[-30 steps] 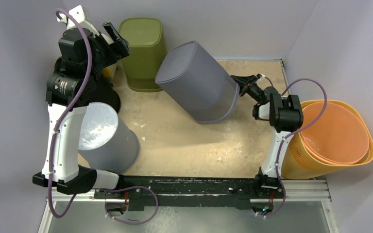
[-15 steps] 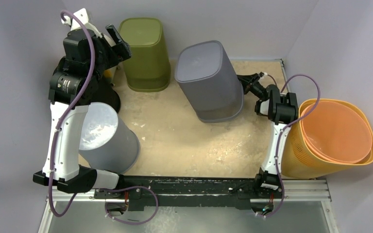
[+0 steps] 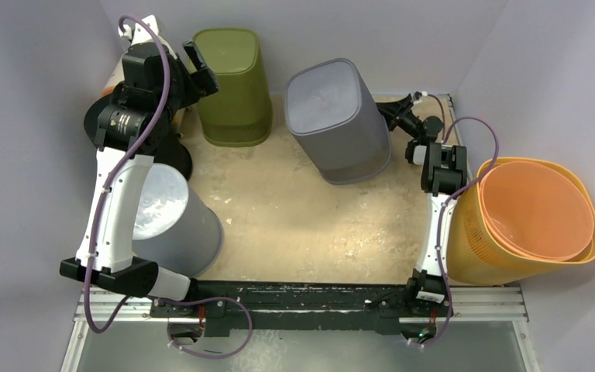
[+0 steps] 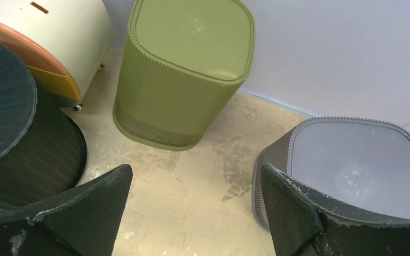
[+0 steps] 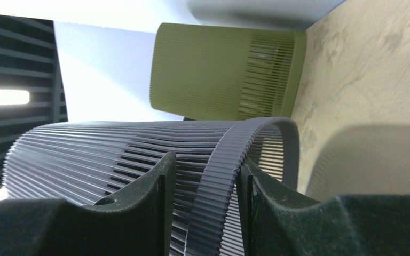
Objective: Turn the large container upside down
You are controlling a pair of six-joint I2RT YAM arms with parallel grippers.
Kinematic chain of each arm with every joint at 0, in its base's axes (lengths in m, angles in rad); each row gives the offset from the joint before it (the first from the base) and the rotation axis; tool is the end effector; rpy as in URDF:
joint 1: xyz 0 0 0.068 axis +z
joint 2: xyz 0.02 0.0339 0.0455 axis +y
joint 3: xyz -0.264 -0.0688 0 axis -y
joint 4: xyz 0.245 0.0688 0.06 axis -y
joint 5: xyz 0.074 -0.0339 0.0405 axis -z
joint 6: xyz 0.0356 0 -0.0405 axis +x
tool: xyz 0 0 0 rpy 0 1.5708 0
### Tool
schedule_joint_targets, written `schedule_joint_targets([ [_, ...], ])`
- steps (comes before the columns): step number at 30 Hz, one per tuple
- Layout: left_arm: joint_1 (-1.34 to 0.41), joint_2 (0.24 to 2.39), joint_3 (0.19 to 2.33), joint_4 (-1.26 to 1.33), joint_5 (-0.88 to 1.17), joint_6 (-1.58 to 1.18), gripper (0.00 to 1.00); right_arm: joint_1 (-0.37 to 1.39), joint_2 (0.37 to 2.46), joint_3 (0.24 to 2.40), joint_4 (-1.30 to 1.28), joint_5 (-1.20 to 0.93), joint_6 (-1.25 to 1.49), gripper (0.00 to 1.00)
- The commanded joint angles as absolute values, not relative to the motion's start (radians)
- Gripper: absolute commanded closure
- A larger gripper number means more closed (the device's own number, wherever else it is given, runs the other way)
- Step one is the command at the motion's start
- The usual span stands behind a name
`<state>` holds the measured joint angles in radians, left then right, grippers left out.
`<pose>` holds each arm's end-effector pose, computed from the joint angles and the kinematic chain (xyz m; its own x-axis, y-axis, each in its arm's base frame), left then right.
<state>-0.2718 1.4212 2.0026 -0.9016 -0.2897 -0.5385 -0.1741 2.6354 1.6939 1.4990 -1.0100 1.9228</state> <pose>0.2484 -0.0587 0.5252 -0.2583 -0.4382 -0.8610 -0.1589 0.8983 -0.4096 0.5198 -0.0608 0.1279 -0.7575 0.6401 -0.1280 -0.2769 -0.1375 0.9510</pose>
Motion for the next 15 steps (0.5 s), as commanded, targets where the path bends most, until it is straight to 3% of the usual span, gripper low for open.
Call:
schedule_joint_targets([
  [1, -0.277, 1.438, 2.007, -0.837, -0.271, -0.529, 0.13, -0.181, 2.661, 1.806, 1.360, -1.023, 1.620, 0.57],
  [3, -0.277, 1.450, 2.009, -0.835, -0.263, -0.528, 0.13, -0.182, 2.661, 1.845, 1.237, -1.021, 1.525, 0.57],
  [5, -0.278, 1.464, 2.013, -0.832, -0.256, -0.528, 0.13, -0.181, 2.663, 1.871, 1.118, -1.006, 1.442, 0.44],
  [6, -0.278, 1.471, 2.017, -0.833, -0.253, -0.527, 0.13, -0.181, 2.667, 1.881, 1.082, -1.000, 1.413, 0.12],
  [7, -0.277, 1.477, 2.021, -0.833, -0.252, -0.527, 0.13, -0.182, 2.673, 1.891, 1.054, -0.993, 1.396, 0.02],
  [15, -0.279, 1.531, 2.055, -0.836, -0.253, -0.517, 0.13, -0.182, 2.699, 1.951, 0.913, -0.943, 1.301, 0.00],
])
